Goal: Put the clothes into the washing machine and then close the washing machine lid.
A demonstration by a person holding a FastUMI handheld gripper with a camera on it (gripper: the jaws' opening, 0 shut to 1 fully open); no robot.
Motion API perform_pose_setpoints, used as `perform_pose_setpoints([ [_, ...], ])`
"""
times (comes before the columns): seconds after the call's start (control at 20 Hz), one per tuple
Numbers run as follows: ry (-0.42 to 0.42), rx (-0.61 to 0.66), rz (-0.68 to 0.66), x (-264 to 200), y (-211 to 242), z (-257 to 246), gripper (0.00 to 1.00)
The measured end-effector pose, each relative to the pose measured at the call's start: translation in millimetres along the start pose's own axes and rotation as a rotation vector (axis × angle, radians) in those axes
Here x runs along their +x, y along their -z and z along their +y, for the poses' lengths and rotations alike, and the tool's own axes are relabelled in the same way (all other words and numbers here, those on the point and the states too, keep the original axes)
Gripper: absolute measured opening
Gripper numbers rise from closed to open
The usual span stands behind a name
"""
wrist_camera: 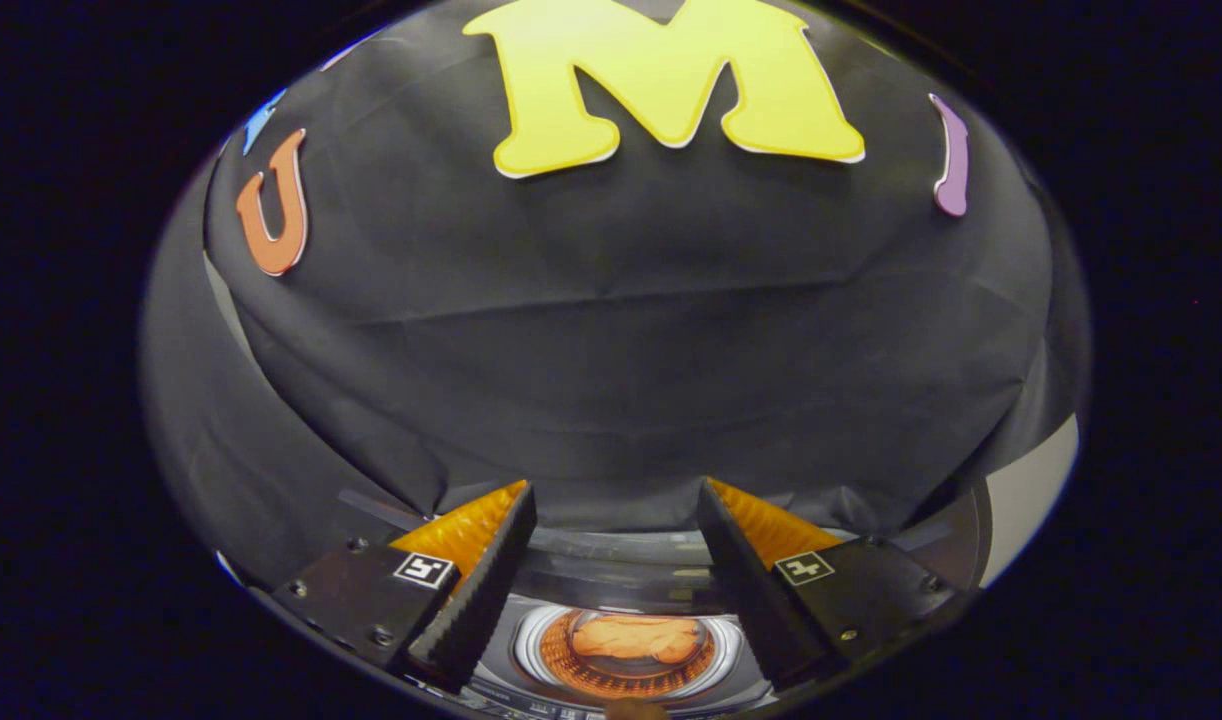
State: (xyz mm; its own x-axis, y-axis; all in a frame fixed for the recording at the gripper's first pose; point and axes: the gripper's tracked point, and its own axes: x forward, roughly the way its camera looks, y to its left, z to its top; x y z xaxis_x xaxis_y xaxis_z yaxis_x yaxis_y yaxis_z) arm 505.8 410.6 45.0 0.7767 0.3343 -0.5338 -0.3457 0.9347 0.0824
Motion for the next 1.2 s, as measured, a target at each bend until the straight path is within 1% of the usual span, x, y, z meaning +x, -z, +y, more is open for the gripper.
perform_pose_setpoints([
  [0.1,-0.006,-0.011,-0.038,-9,6,2,1.0],
  [1.2,-0.013,-0.042,-0.171,-55,50,11,1.0],
])
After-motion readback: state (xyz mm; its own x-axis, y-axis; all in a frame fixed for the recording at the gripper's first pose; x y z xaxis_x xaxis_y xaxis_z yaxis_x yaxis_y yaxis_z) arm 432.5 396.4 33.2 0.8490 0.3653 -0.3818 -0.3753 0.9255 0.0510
